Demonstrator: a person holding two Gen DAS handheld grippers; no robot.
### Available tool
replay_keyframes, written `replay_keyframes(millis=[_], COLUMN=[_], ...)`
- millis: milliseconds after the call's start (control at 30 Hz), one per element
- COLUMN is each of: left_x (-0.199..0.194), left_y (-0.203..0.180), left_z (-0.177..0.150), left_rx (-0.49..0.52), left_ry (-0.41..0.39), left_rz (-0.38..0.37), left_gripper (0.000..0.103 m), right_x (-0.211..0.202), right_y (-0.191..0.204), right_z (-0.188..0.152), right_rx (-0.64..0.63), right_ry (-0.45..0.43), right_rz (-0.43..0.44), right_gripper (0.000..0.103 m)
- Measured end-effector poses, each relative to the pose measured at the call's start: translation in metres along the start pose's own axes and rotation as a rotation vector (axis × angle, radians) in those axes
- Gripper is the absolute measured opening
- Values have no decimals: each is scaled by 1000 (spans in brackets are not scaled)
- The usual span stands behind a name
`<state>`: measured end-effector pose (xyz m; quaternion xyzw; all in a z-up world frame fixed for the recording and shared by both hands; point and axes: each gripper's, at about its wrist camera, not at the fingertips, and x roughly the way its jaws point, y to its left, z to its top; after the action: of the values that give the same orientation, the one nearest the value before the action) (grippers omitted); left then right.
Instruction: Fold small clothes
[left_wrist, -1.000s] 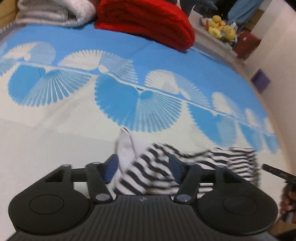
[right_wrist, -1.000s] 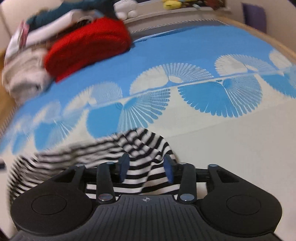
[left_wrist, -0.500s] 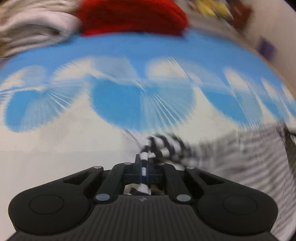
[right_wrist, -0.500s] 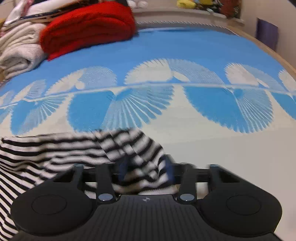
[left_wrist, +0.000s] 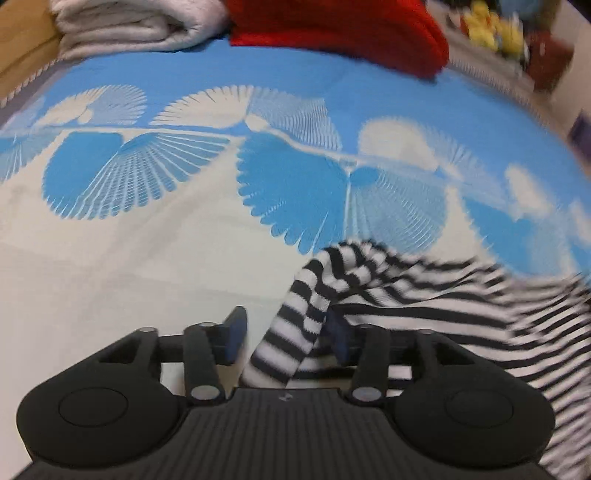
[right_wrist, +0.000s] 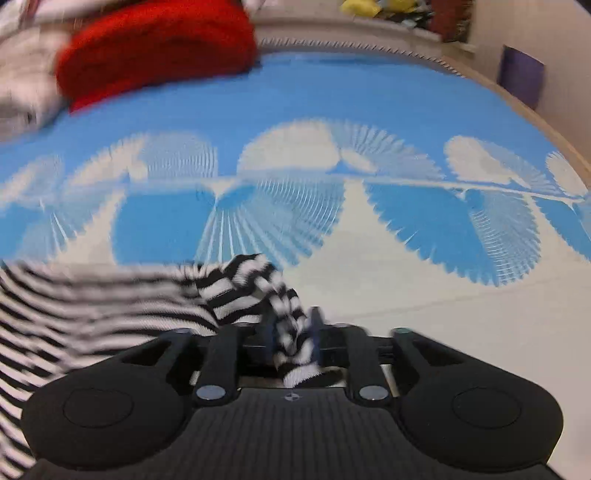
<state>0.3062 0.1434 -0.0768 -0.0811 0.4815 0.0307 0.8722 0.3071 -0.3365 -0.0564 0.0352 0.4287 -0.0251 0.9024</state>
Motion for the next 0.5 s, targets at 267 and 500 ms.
replay_keyframes(millis=[267,500], left_x=[-94,-62], left_y=[40,72], left_z=[-36,-96], left_rx=[-16,-143], left_ry=[69,244], left_rz=[-106,-100], left_gripper=[55,45], right_x=[-105,-79], right_y=[-60,-75], right_z=[-15,-89], right_rx=[211,301], right_ry=[-24,307], right_rz=[154,171], right_gripper=[52,51])
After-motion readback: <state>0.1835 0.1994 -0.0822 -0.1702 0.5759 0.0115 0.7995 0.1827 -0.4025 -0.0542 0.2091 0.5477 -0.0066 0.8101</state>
